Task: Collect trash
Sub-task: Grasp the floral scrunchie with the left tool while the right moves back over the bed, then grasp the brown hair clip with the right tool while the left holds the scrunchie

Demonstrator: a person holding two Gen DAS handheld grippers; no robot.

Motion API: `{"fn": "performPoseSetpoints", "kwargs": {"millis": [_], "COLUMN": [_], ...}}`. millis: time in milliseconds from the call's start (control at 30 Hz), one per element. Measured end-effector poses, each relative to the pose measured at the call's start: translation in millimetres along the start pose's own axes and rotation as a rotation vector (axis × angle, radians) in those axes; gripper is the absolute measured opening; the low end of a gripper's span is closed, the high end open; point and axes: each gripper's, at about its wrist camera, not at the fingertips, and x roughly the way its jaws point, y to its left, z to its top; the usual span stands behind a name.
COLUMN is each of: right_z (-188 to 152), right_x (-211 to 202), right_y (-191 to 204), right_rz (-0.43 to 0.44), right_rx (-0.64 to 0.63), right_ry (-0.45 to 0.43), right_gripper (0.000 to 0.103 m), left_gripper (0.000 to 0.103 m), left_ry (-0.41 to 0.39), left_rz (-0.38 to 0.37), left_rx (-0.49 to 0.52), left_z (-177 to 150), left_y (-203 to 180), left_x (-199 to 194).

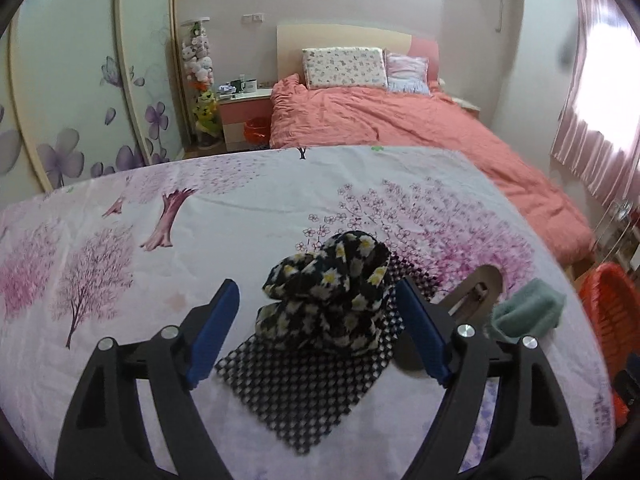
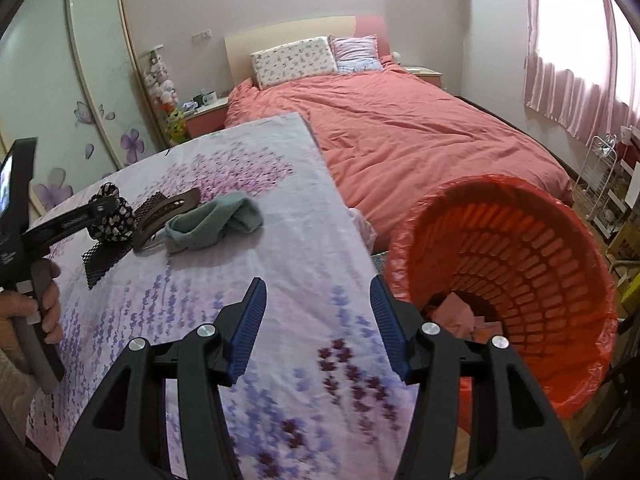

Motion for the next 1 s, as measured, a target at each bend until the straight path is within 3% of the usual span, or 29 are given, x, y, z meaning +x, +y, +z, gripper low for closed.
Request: {"fn": "performPoseSetpoints", "kwargs": {"millis": [33,167,233,433,567,667,867,1000], "right_z": [0.0,1.4,2.5,6.8,9.4,12.9,19.1,22.7], "right_x": [0.2,2.3,3.7,9.0,17.5,27.2,49.8,69.9], "right_y": [2.4,18.3,27.7,54.5,78.4,101.3,138.5,160.9], "right_rz": [0.003,0.014,0.021,0.050,0.089,0.140,0.229,0.185], "right_rx": [-0.001,-0.021,-0.029,-0.047,-0.052,-0.040,0.017,0.036], "right_ry": [0.002,0.008,0.011,0.019,0.033,0.046,0.084,0.105], "right_gripper": [0.055,0.055,0.055,0.055,0.055,0.054,0.041,0.041], "left_gripper": [0.073,0.027,0.019,0.016,0.017,0.017,0.018,0.020], "left_ry": [0.011,0.066,0.061,-0.007,-0.026,-0.014,0.035,0.064], "left_rz": [0.008,-0.007,-0.012,0.005,0.061,0.103,0.131,0.121], "left_rx": [0.014,0.008,-0.009,-0.020,-0.012,-0.010,-0.076,-0.123], "left_z": [0.1,-2.2,-4.9,-8.6,-20.1,-31.0,-52.8,-63.2], "left_y": [-2.3,0.5,6.6,41.0,76.0,99.4,138.9,155.1], "left_x": [4.4,18.8,16.2,-20.1,-45.0,-52.3,-48.0,-40.5]}}
